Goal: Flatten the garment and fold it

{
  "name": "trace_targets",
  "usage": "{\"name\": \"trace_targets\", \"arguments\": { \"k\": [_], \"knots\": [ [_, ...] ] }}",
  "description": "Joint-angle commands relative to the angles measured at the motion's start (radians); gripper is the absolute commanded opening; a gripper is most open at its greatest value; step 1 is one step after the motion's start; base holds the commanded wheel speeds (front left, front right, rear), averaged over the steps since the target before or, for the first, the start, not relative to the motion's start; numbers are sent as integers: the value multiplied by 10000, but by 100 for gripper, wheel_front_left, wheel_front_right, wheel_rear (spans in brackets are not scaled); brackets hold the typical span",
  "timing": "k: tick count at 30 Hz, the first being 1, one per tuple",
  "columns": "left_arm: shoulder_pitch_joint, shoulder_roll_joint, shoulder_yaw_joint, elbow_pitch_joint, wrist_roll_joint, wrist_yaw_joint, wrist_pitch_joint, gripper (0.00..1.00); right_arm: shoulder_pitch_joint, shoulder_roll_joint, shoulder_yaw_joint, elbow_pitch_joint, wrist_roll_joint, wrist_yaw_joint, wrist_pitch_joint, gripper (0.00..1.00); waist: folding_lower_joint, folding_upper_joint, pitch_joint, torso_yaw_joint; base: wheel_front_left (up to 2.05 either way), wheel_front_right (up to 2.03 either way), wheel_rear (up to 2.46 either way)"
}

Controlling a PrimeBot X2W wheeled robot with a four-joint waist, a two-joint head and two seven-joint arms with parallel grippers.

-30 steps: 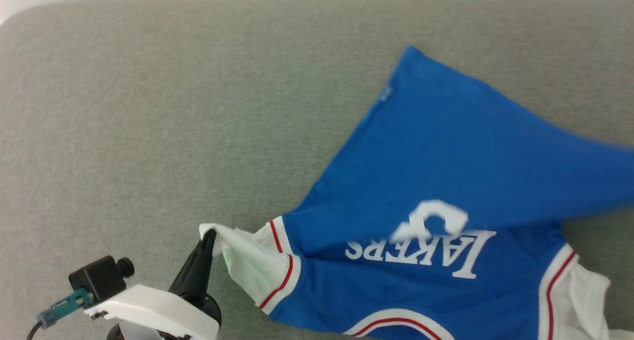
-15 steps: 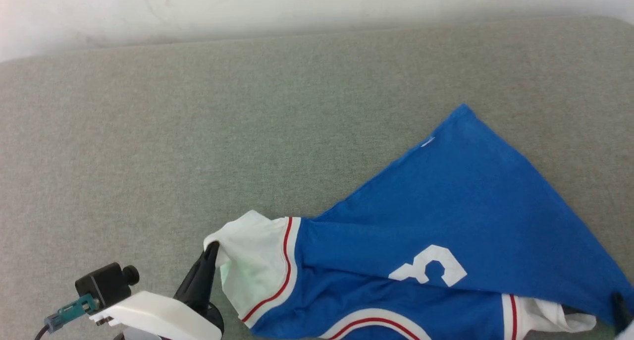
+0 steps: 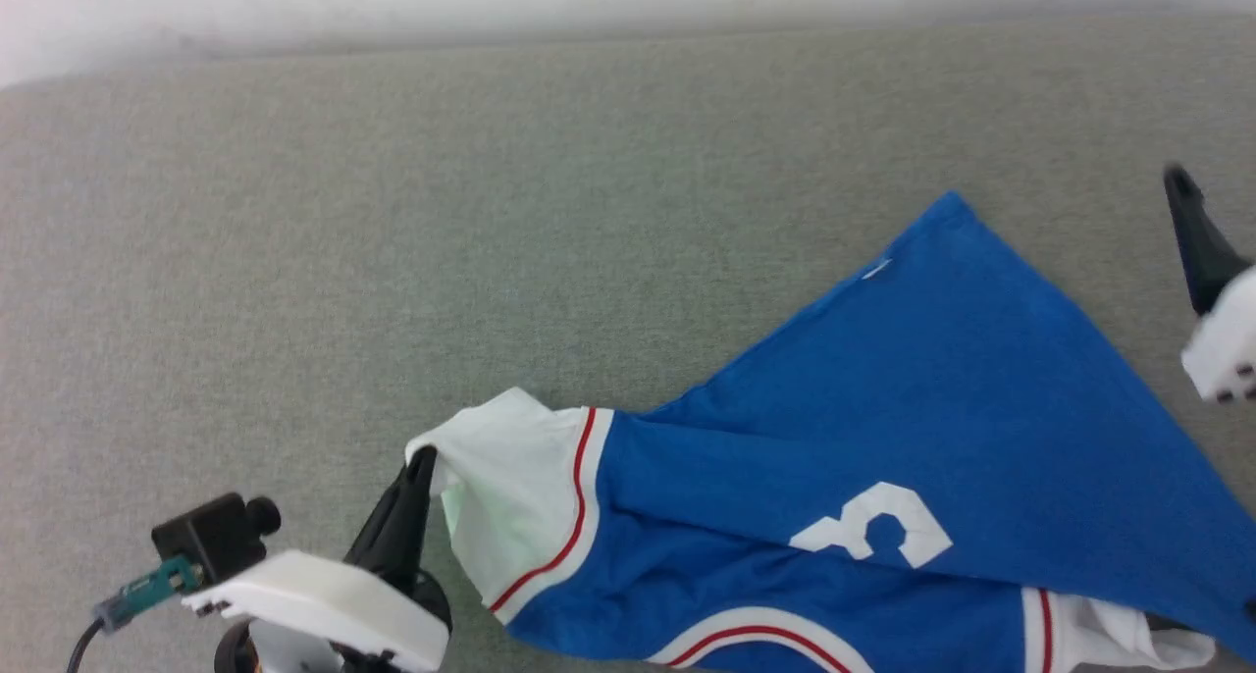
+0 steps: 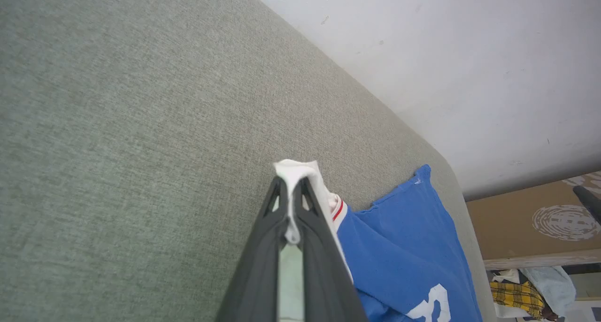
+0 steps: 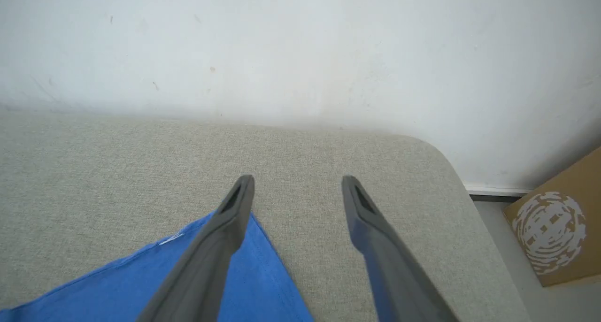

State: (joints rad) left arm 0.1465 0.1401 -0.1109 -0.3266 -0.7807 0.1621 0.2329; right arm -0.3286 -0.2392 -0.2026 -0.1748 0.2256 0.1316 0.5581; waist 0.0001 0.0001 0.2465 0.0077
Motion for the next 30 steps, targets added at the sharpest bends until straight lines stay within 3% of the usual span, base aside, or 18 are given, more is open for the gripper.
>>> {"name": "trace_targets", "arguments": {
  "k": [1,7,20,21,23,30],
  "knots": [
    [-326,65,-68,65,180,-67,-98,0,-563,-231,378,251,-185,-9,157,100,-1,-1,686,610,0,0,0],
    [-920,23,-378,220,427,-231,-225,0,-2044,-926,1662,1969,-712,-9,661,100,-1,-1,1418,1191,0,0,0],
    [-1572,-97,-665,523,638,-318,-412,0,-2688,-1167,2046,4554,-873,-9,772,100,-1,-1,2275,1830,0,0,0],
    [-1596,-97,-658,547,636,-318,-424,0,-2646,-1115,2007,4683,-818,-9,809,93,-1,-1,2291,1835,0,0,0],
    [-1623,-104,-629,569,599,-303,-428,0,-2548,-1023,1952,4920,-718,-9,1038,0,-1,-1,2301,1829,0,0,0],
    [-1635,-19,-477,572,580,-191,-419,0,-2449,-915,1779,4966,-632,-9,1340,0,-1,-1,1985,1611,0,0,0]
  ]
}}
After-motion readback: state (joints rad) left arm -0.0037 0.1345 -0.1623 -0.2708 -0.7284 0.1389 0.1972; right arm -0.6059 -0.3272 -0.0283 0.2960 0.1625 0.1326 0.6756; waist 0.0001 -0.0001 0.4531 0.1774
